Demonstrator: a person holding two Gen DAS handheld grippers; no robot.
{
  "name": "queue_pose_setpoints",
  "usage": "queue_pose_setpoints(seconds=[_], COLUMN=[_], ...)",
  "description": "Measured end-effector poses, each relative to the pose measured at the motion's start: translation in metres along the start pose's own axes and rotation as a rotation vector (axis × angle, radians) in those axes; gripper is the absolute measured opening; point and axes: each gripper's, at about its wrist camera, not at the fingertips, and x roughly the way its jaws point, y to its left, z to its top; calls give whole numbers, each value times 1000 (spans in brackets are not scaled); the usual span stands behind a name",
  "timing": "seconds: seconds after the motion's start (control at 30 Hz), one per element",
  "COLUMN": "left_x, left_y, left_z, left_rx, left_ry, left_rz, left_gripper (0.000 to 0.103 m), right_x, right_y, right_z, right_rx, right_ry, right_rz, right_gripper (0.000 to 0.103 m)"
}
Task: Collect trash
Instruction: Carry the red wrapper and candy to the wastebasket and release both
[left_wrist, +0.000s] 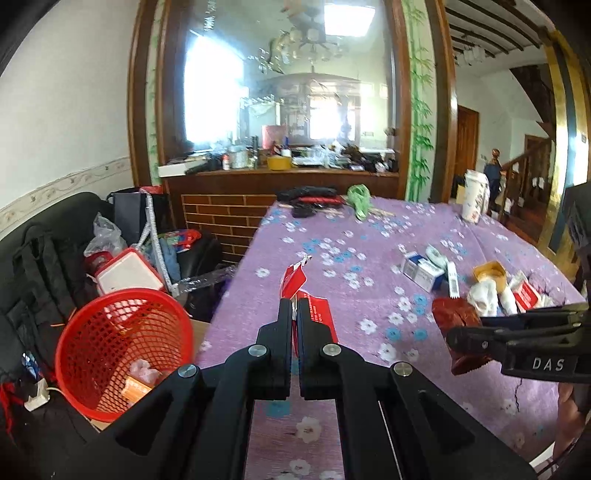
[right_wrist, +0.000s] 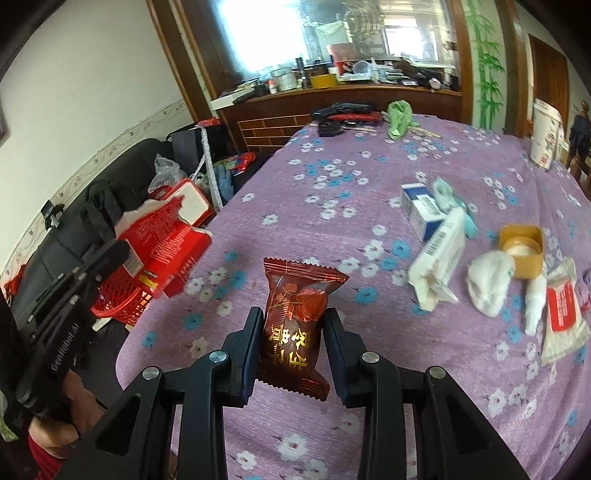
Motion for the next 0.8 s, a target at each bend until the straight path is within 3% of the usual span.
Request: queue_pose_setpoints(seconds=[0.37,0.57,0.8], left_x=[-27,-30,-25], left_y=[95,144,176], left_z=[12,1,-14], left_rx=[-128,-188,-224], left_ry=[-48,-30,3], left_rz=[140,222,265], left_gripper=[2,2,2], right_x=[11,32,70], right_y=[73,121,170], right_z=[36,52,65], right_rx=[-112,-166,-199], right_ry=[8,33,96], right_rz=[131,210,291], right_gripper=[36,36,36])
